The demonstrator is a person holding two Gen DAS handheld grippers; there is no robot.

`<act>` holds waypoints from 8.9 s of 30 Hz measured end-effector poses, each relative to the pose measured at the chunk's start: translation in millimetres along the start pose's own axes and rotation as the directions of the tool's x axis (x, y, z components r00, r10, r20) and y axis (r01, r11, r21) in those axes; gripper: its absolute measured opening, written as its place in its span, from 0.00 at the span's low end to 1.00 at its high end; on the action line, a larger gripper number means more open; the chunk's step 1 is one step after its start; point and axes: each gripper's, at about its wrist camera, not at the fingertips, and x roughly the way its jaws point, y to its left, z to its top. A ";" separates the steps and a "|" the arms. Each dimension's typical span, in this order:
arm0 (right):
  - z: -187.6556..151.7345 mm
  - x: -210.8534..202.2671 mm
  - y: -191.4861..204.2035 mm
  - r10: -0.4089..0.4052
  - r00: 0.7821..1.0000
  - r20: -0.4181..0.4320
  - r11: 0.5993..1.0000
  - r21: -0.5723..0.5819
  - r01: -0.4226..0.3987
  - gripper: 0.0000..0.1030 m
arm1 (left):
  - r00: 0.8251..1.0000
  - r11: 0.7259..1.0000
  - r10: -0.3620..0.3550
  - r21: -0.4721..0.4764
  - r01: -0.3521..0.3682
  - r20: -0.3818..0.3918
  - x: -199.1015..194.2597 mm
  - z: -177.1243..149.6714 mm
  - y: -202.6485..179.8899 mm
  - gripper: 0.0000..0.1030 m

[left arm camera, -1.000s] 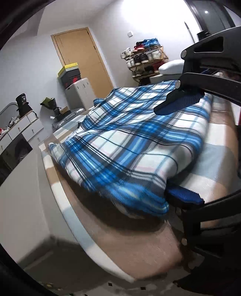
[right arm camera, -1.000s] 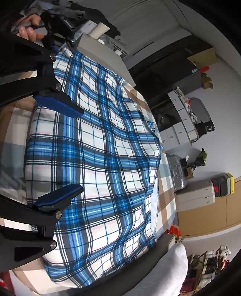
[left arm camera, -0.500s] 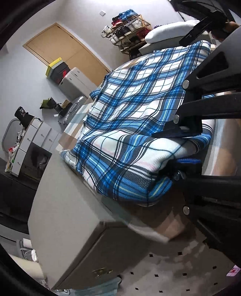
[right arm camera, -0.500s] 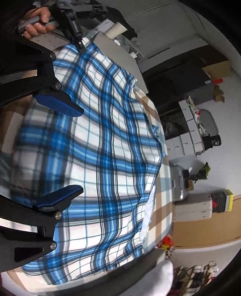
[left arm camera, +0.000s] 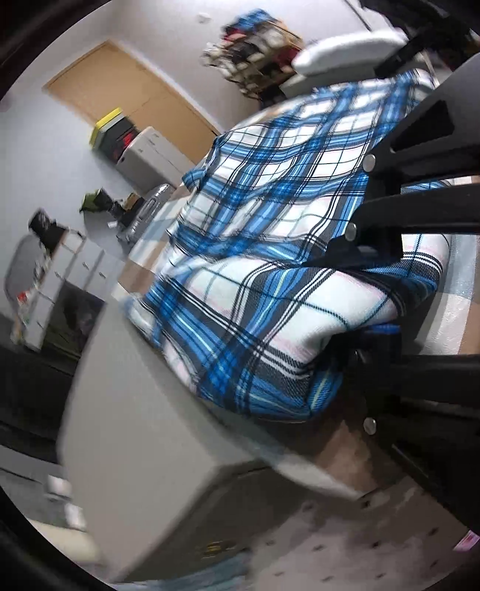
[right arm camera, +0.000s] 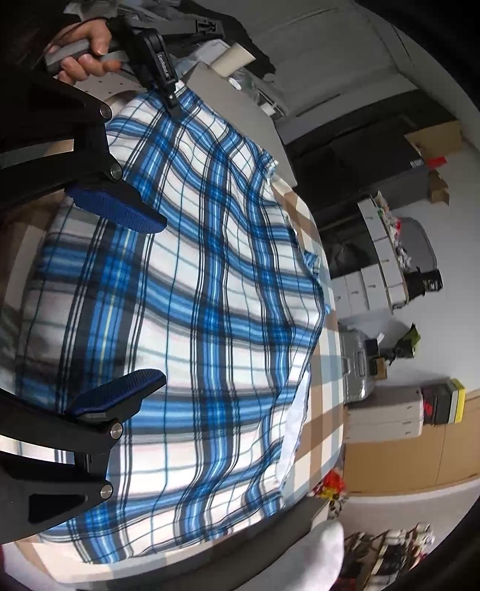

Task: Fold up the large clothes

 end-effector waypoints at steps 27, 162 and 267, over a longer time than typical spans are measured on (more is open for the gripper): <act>1.1 -72.4 -108.6 -0.027 0.996 0.089 0.953 0.304 -0.001 0.74 | 0.722 0.447 -0.487 0.570 0.689 -0.491 -20.8 -60.4 -193.2 0.49; 79.6 21.6 -137.0 0.030 0.998 -0.064 0.964 0.266 -0.012 0.53 | 0.940 0.880 -0.209 0.366 0.301 -0.269 167.2 116.1 -232.1 0.50; -34.9 -41.0 -120.9 -0.060 0.996 -0.060 0.962 0.263 0.074 0.08 | 0.835 0.601 -0.216 0.605 0.522 -0.506 25.7 -66.7 -182.9 0.50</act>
